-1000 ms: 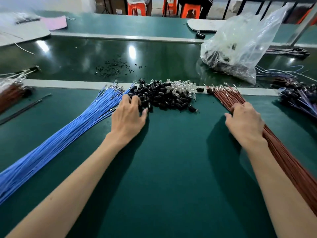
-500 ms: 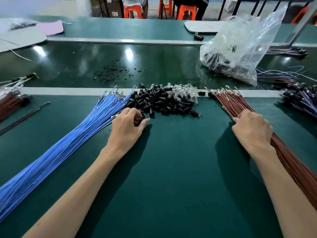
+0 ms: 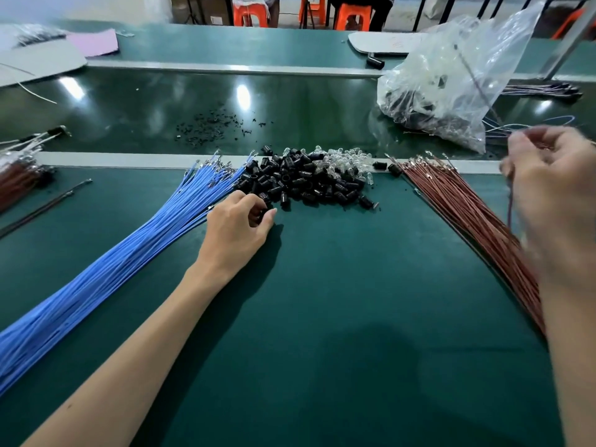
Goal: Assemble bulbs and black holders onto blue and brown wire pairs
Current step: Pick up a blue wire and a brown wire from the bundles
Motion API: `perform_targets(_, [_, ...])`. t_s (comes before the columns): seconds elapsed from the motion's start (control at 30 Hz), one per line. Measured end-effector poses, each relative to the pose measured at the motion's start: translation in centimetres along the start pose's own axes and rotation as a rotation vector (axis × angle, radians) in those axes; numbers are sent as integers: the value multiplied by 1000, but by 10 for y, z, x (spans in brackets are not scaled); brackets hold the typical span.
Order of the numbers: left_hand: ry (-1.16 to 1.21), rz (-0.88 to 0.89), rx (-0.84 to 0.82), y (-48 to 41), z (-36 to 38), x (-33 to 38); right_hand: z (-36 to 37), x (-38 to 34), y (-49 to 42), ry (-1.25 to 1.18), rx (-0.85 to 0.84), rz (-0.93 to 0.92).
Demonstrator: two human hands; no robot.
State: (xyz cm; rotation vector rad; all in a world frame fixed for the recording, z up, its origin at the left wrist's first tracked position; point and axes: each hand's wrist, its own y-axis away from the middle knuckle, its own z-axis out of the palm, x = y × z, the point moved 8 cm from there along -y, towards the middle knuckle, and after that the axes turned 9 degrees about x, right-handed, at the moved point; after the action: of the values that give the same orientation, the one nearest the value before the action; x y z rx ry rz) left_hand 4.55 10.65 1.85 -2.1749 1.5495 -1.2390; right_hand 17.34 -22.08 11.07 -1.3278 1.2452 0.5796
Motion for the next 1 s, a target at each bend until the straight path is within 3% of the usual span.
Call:
perform_targets(0.1, [3,26,6,1,-1,1,30,-9,17,-569,-238,264])
perform_targets(0.2, [-2,57,1,2,0,1,57,6,43,-759,-198,458])
perform_targets(0.27, [18,83,-9,2,1,4,65,17,51,-699,-150,449])
perform_targets(0.5, [256,155,-151,7,10,15,65,28,48,-446,-175,144])
perform_targets(0.67, [210,323,-266,12,19,24,84,38,59,-461,-300,190])
perform_targets(0.87, [197,412,-260,14,18,35,89,47,66,-785,-279,380])
perform_targets(0.93, [222,420,-232,14,14,37,97,43,76,-752,-374,370])
perform_targets(1.0, [250,432,-223,16,11,40,107,41,92,-564,-501,271])
